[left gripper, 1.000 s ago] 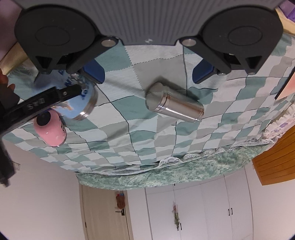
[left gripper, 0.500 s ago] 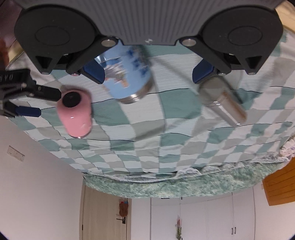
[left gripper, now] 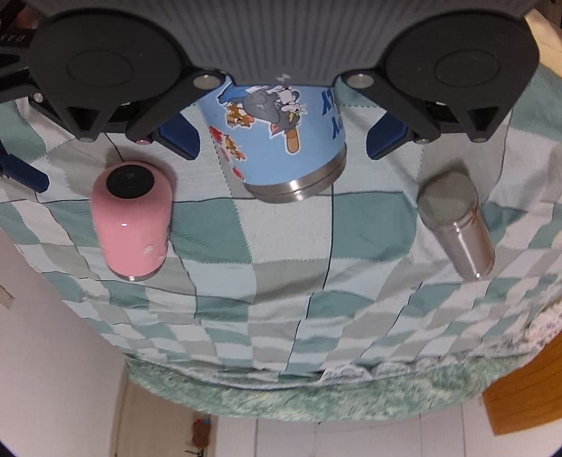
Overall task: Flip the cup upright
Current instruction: 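Close the left gripper on the blue cup while the right gripper releases it, then carry the upright blue cup with the left gripper and lower it toward the bed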
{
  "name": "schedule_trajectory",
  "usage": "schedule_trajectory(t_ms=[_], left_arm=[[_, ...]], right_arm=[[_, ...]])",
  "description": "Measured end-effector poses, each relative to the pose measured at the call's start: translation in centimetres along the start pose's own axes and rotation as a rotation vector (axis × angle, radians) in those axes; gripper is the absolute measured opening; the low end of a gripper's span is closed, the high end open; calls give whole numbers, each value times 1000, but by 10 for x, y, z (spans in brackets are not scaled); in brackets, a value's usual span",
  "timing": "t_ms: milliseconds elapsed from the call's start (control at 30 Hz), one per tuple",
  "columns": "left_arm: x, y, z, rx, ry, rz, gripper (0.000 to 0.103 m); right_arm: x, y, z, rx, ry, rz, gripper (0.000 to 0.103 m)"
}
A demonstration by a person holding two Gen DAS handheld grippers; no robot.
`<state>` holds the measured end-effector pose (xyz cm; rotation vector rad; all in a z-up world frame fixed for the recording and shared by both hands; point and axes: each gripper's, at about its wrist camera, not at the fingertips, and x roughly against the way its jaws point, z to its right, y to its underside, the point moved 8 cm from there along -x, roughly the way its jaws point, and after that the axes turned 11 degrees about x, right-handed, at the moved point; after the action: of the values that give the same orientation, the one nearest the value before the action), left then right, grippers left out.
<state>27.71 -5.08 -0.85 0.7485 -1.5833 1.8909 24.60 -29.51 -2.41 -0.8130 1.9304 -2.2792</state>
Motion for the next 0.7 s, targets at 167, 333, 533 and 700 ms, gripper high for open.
schedule_trajectory(t_ms=[167, 333, 533, 700], left_arm=[[-16, 3, -5, 53, -38, -36, 103], [-28, 4, -6, 73, 6, -123, 95], [-17, 10, -5, -98, 64, -150, 93], [-12, 17, 4, -262, 109, -187, 94]], right_arm=[[-1, 4, 0, -7, 5, 9, 103], [2, 6, -3, -2, 9, 17, 103], [4, 9, -1, -7, 20, 13, 103], [3, 8, -1, -14, 25, 17, 103]])
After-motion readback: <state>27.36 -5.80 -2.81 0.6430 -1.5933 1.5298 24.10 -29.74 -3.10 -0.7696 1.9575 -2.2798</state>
